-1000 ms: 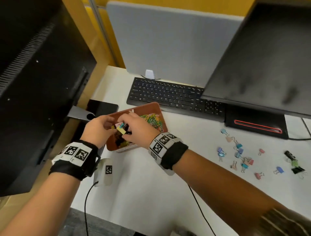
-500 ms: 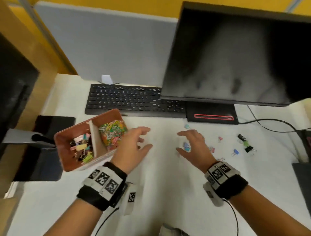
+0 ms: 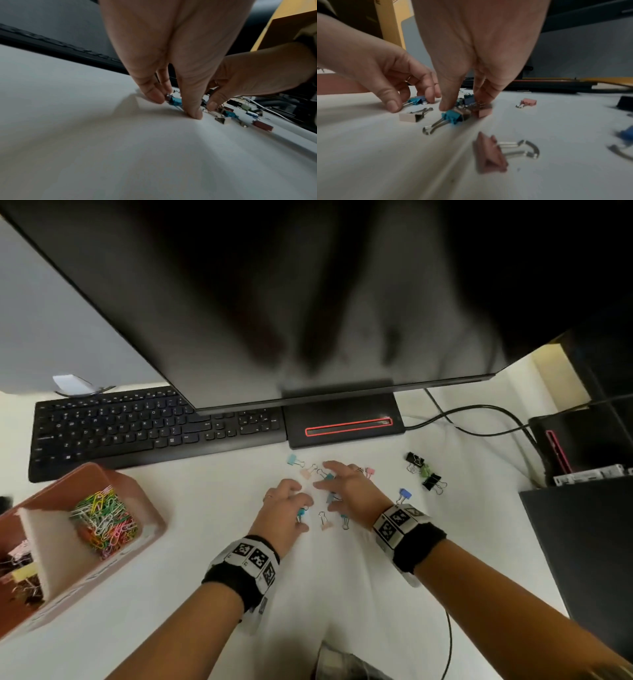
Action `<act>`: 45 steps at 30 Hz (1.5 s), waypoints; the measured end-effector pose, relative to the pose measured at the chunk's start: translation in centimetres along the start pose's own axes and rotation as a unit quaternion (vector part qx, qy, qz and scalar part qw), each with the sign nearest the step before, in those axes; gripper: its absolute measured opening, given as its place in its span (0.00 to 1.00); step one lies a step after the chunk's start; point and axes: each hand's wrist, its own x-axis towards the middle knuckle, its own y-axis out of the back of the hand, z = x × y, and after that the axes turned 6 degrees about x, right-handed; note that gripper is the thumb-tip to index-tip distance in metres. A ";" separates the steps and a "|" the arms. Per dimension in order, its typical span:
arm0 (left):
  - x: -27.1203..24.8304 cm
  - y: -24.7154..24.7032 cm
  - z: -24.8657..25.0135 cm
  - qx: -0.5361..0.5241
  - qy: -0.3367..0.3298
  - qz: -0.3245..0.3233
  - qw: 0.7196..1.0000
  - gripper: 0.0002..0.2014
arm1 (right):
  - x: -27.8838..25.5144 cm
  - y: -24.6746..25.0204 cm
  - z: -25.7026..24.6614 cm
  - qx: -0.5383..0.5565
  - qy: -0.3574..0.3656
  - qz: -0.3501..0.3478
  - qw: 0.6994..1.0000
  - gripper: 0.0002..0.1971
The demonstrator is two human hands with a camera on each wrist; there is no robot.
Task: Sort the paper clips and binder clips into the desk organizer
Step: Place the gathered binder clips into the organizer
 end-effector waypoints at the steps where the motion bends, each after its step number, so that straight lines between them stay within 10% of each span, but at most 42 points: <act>1: 0.0 0.0 -0.2 -0.015 0.002 0.008 1.000 0.19 | 0.0 -0.1 0.2 0.023 0.006 0.007 1.000 0.22; 24: -4.3 3.1 -3.0 -0.118 0.110 0.122 0.979 0.12 | 0.1 -1.1 -3.0 0.065 0.012 0.020 0.998 0.10; 36: -21.8 16.2 -15.5 -0.067 0.289 0.331 0.896 0.09 | 3.6 -5.2 -28.7 0.133 0.302 -0.018 0.944 0.10; 45: -23.4 17.8 -18.7 -0.164 0.260 0.305 0.901 0.13 | 4.8 -8.3 -33.9 0.091 0.274 -0.002 0.957 0.17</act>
